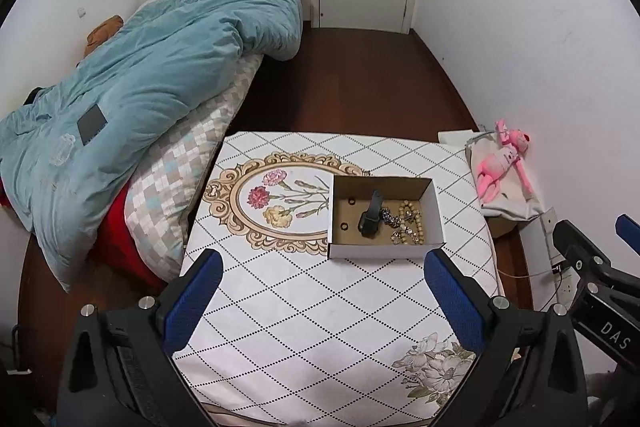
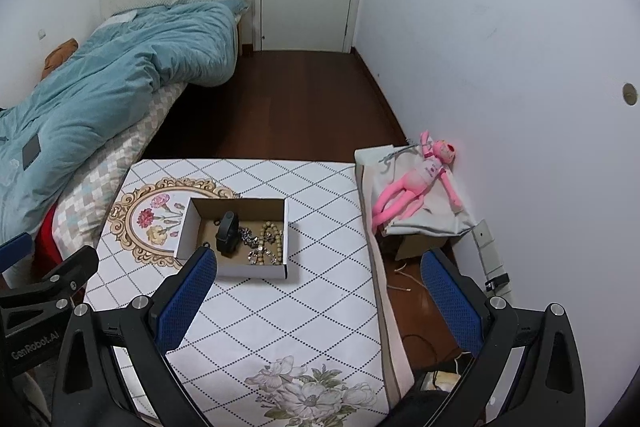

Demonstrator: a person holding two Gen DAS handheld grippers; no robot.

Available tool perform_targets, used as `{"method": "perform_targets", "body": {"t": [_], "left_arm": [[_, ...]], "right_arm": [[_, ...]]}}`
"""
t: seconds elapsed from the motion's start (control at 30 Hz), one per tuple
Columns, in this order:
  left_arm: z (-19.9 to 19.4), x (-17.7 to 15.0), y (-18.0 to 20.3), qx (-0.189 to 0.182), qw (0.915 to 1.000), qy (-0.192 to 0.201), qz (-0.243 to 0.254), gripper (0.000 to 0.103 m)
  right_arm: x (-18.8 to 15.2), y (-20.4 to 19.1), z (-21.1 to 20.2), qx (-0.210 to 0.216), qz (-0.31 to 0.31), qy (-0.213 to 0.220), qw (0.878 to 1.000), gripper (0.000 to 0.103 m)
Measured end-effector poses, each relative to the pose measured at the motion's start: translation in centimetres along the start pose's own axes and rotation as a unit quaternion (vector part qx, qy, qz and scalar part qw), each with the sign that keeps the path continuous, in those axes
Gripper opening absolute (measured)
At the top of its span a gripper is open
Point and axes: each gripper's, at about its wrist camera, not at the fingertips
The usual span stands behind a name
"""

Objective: Organize jewelry

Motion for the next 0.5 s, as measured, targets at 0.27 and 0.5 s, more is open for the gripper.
{"method": "perform_targets", "body": {"t": [0.27,0.5], "left_arm": [[0.9,-0.2,0.0,0.004,0.9999,-0.01,-0.002,0.103],[1.0,-0.3,-0.1,0.005,0.9999,-0.011,-0.004,0.103]], "right_arm": [[-0.6,0.3,1.4,-0.002,0.0,-0.018,1.0,0.103],[-0.8,0.3,1.7,-0.001,-0.001,-0.023,1.0,0.103]]}}
Point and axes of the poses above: each gripper's, at about its wrist camera, not at the fingertips, and z roughly the way its jaws point, y to its right, x to its top, and after that the axes turned 13 degrees about y, right-handed
